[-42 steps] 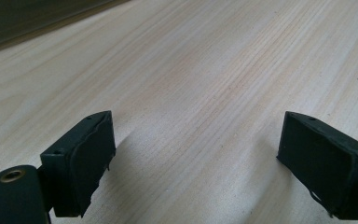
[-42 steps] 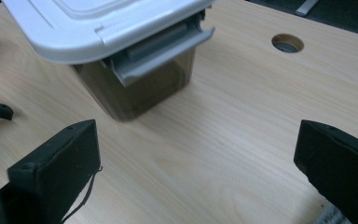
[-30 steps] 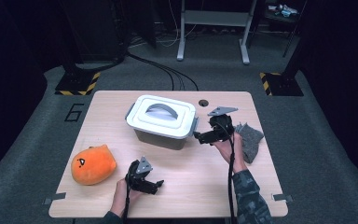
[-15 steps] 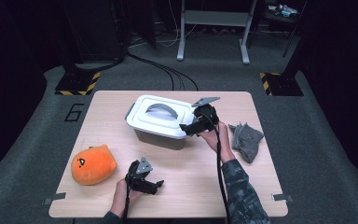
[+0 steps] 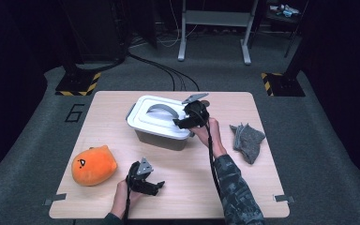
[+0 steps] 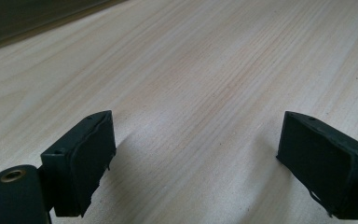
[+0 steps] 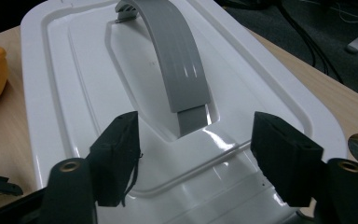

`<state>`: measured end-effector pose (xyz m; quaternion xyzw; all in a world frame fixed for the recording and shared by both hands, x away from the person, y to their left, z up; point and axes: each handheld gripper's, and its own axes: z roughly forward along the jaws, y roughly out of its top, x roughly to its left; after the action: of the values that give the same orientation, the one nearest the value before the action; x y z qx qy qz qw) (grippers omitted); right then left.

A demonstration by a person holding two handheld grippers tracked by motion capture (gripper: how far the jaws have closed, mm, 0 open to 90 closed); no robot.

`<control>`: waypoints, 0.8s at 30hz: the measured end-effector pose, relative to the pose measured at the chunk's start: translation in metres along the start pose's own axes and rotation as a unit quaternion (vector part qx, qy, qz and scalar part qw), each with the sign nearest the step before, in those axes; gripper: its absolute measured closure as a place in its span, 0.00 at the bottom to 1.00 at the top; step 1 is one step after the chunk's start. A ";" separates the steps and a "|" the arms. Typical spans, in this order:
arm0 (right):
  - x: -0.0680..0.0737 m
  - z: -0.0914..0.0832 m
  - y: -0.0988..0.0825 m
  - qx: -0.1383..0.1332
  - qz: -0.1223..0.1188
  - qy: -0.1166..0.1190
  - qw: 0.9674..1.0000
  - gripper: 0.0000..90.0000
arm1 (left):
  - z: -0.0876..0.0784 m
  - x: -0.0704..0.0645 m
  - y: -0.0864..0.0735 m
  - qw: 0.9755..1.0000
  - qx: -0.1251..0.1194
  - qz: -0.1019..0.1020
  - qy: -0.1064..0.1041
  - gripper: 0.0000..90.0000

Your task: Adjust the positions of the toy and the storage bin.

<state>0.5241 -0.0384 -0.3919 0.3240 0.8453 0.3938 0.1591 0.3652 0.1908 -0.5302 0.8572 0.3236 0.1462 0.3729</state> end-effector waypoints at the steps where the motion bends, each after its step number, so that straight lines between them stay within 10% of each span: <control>1: 0.000 0.002 0.000 -0.003 -0.002 0.000 1.000 0.40 | 0.000 0.000 0.000 1.000 0.000 0.000 0.000 0.12; 15: -0.004 0.016 0.010 -0.006 0.003 0.025 1.000 0.71 | 0.000 0.000 0.000 1.000 0.000 -0.001 0.000 0.12; 24: 0.000 0.017 0.011 -0.002 -0.006 0.007 1.000 0.73 | 0.000 0.000 0.000 1.000 0.000 0.000 0.000 0.12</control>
<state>0.5372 -0.0237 -0.3940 0.3160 0.8473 0.3972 0.1561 0.3652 0.1909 -0.5302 0.8574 0.3235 0.1459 0.3729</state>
